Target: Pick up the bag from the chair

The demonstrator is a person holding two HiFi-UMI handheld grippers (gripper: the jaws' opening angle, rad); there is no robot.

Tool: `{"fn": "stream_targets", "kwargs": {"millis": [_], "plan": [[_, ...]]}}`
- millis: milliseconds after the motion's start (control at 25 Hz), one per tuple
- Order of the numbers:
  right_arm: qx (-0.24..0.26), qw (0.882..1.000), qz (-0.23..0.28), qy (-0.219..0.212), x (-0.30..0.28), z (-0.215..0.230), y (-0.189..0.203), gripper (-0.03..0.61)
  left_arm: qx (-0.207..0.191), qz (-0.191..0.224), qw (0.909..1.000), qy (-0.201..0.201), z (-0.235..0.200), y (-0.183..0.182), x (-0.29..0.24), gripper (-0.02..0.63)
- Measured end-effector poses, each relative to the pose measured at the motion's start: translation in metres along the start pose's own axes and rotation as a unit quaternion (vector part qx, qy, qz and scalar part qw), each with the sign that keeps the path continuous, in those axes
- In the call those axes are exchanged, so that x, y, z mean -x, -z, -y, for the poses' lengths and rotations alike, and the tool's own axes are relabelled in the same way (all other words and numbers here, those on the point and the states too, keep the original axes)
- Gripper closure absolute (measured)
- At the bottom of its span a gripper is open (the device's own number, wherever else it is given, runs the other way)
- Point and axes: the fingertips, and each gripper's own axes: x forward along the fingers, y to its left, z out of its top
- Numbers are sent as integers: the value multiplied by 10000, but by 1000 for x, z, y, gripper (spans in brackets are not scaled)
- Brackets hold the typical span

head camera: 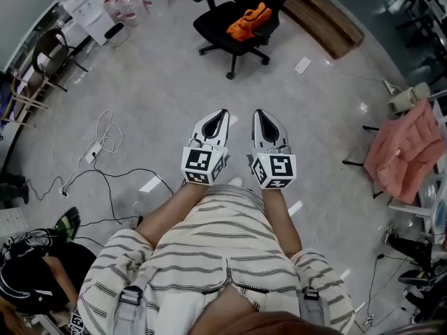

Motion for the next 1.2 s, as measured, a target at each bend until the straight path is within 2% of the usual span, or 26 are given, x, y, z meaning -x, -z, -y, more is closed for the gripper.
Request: {"fn": "stream_targets", "kwargs": {"millis": [440, 760, 1200], "plan": [[-114, 9998, 173, 72, 10, 47, 1, 560, -197, -112, 9997, -5, 30, 17, -22, 591], [-115, 9999, 88, 3, 6, 57, 8, 560, -361, -188, 9992, -25, 40, 22, -36, 591], [-48, 10000, 13, 42, -51, 88, 5, 560, -284, -214, 9994, 43, 12, 17, -100, 591]]}}
